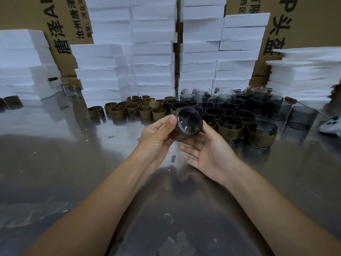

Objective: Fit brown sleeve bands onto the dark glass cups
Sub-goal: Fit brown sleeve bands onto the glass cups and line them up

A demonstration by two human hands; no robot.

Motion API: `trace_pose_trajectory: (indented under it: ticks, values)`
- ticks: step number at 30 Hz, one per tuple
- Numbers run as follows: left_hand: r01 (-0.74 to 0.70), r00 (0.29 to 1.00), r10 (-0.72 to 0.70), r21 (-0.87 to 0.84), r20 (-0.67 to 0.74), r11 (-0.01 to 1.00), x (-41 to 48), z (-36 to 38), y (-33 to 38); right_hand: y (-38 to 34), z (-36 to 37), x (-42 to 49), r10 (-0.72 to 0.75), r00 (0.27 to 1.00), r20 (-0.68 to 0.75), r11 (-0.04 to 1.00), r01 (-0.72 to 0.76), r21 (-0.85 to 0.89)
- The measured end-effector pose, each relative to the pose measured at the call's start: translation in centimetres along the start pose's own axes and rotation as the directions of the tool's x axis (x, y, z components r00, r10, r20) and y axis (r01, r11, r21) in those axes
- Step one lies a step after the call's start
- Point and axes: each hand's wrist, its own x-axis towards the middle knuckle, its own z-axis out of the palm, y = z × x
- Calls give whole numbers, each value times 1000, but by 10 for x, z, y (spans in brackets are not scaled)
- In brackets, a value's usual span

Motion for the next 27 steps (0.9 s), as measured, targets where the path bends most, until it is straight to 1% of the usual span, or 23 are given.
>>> trace_pose_trajectory:
  ticks: [3, 6, 9, 11, 13, 14, 16, 18, 23, 27]
  values:
    - [-46, 999, 46, 42, -7, 998, -2, 5, 2, -4, -1, -2, 41, 998, 50, 993, -46, 110]
    - [-71, 997, 72, 126, 1, 989, -3, 7, 1, -6, -2, -3, 23, 998, 65, 989, -32, 143]
    - [-86, 996, 82, 214, 25, 973, -5, 8, -1, -8, -3, -3, -39, 997, 71, 989, 28, 147]
    - [-90, 995, 98, 251, -19, 964, -5, 7, -2, -11, -4, -4, -110, 992, 58, 981, 99, 164]
    - [-48, 995, 71, 280, -72, 959, -3, 4, -2, -13, -4, -5, -190, 980, 51, 967, 178, 184]
    - [-20, 997, 42, 292, -71, 956, -2, 3, -2, -13, -4, -5, -229, 972, 54, 961, 217, 174]
    - [22, 1000, -16, 294, -24, 955, -2, 0, -2, -13, -4, -7, -298, 952, 72, 950, 289, 119]
    - [39, 999, -40, 276, -1, 960, -3, -1, -3, -12, -4, -6, -337, 938, 82, 941, 332, 65]
    - [15, 996, 9, 249, -94, 968, -2, 1, -5, -9, -4, -4, -349, 930, 116, 935, 354, -19]
    - [0, 993, 29, 253, -112, 967, -1, 1, -4, -8, -5, -2, -357, 927, 113, 931, 362, -33]
